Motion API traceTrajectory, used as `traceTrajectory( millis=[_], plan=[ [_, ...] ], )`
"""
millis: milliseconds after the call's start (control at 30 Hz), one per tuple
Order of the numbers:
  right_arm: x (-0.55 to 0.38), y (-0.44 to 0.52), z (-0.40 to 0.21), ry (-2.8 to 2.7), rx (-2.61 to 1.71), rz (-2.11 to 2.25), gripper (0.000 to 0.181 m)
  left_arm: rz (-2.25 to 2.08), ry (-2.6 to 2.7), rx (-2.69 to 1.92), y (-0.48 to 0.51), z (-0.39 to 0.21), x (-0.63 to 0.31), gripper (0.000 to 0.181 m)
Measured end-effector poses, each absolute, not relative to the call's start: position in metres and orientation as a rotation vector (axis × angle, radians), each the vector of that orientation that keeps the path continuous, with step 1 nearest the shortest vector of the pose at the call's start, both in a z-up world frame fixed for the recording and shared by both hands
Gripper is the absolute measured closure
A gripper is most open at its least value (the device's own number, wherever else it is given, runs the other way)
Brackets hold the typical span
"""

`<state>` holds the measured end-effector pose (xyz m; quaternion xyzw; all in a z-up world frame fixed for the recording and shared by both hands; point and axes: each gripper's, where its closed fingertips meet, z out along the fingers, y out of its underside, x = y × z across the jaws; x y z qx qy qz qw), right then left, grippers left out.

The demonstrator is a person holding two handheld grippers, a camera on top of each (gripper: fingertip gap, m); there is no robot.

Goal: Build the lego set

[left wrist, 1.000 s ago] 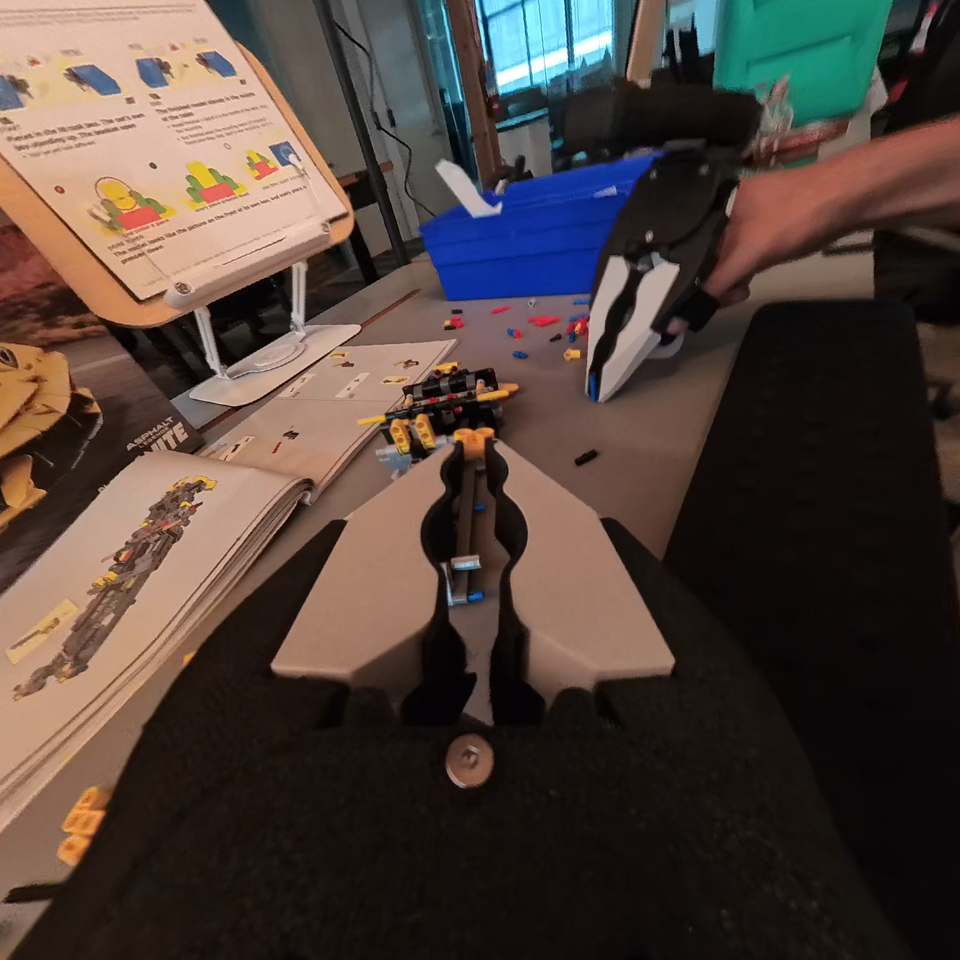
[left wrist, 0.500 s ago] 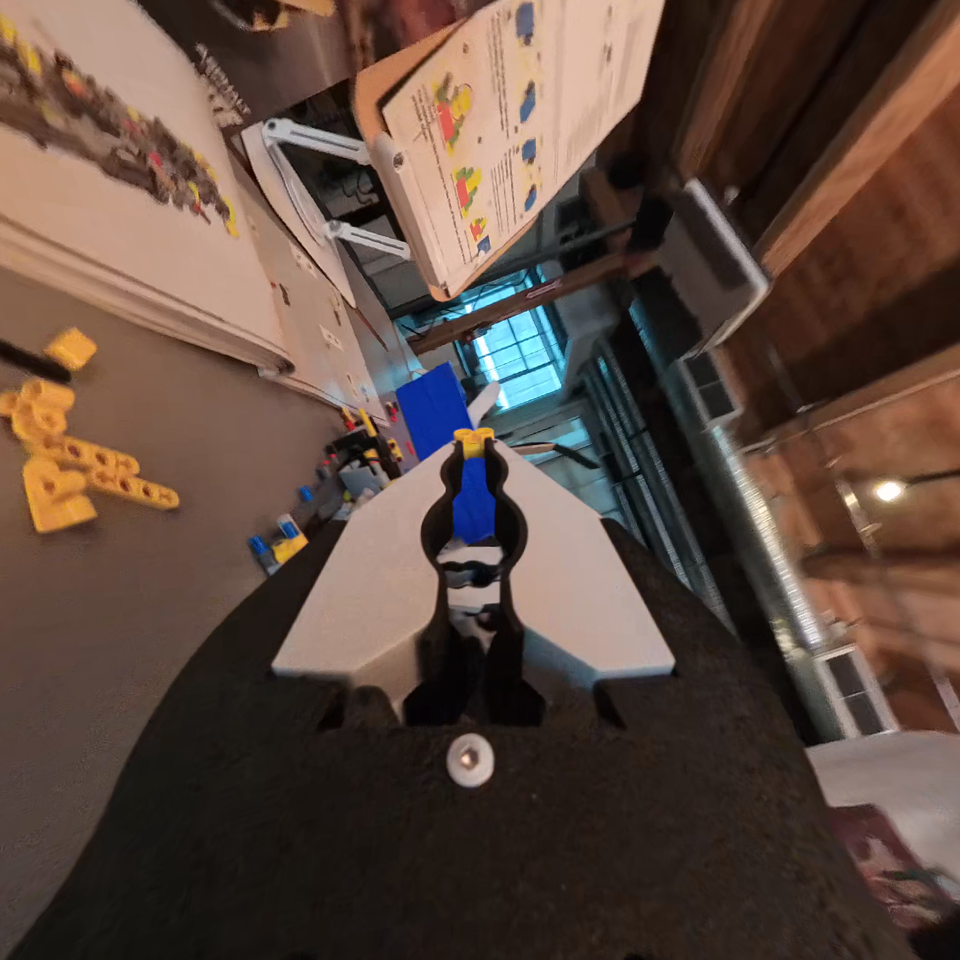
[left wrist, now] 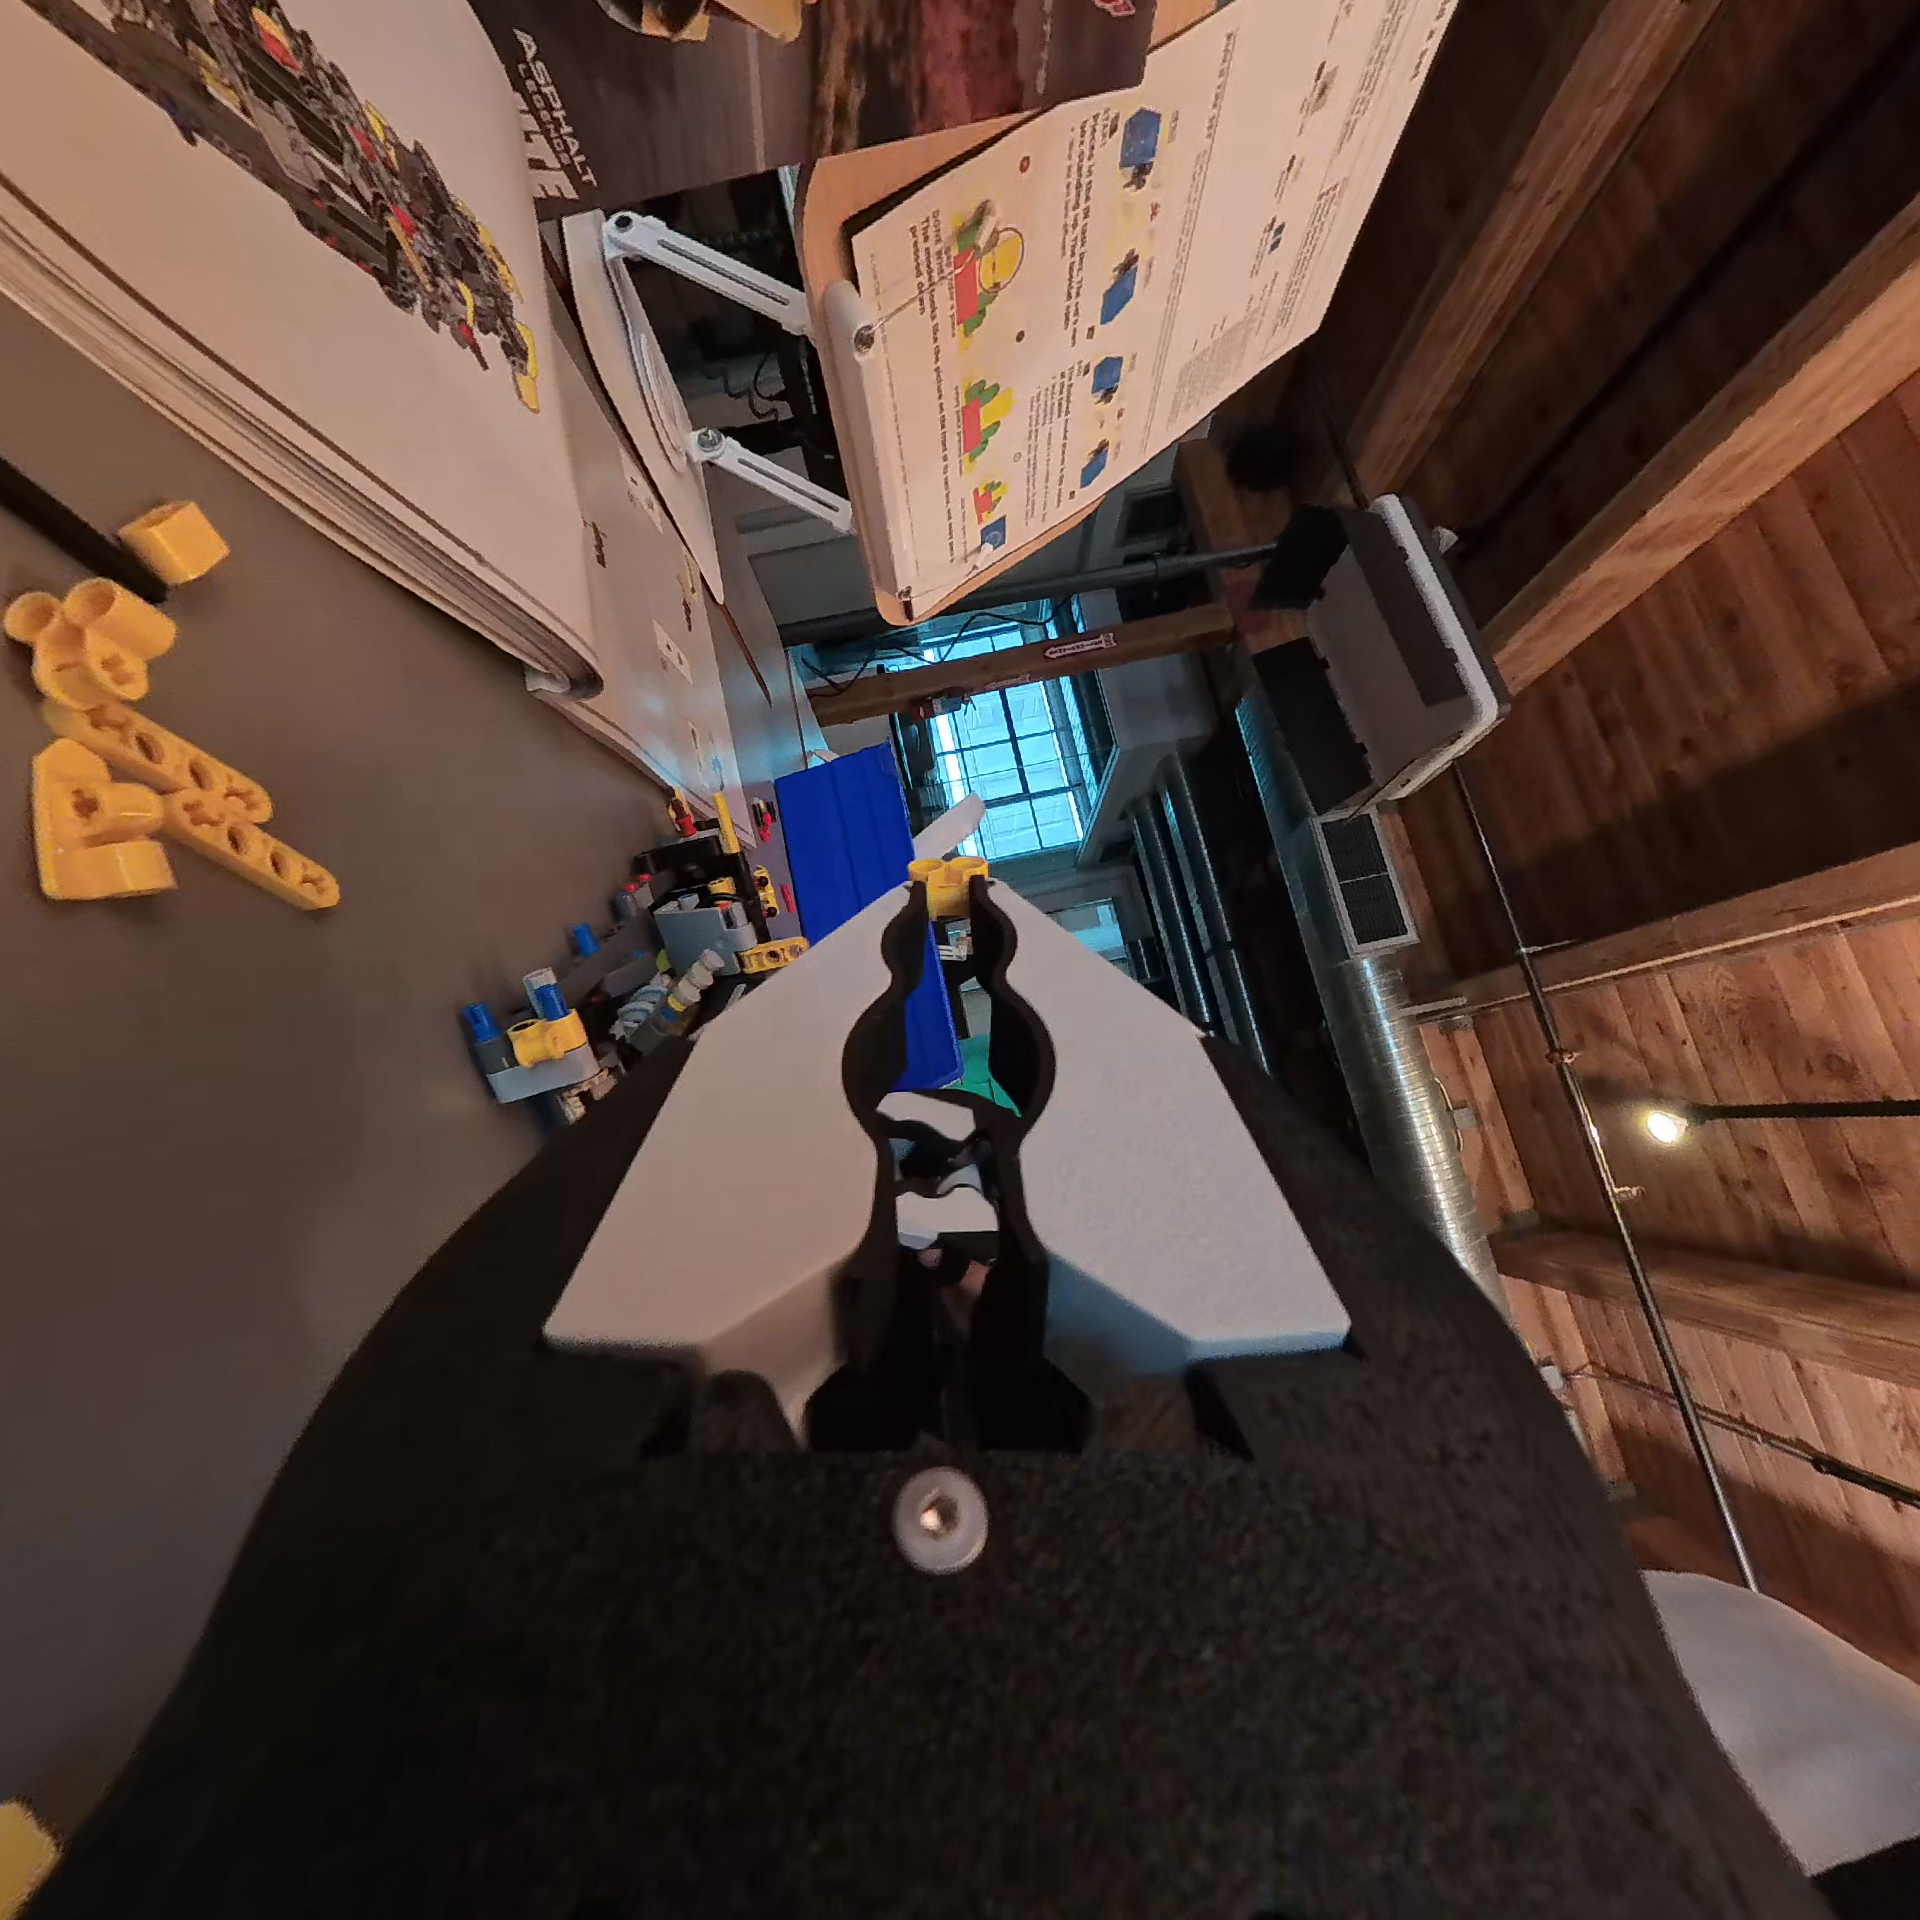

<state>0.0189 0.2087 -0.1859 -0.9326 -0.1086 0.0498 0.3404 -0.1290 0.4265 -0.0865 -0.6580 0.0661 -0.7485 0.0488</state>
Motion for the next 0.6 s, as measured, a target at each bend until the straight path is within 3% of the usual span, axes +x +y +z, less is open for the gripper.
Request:
traceTrajectory(
  millis=[167, 267, 600],
  plan=[
    [0.021, 0.202, -0.175, -0.268, -2.455, 0.177, 0.135, -2.265, 0.234, -2.036, 0.420, -0.091, -0.126, 0.172],
    [0.028, 0.193, -0.170, -0.268, -2.524, 0.183, 0.150, -2.217, 0.293, -2.043, 0.416, -0.092, -0.125, 0.172],
    [0.022, 0.203, -0.184, -0.432, -2.646, 0.029, 0.157, -2.179, 0.368, -2.043, 0.405, -0.094, -0.123, 0.172]
  ],
)
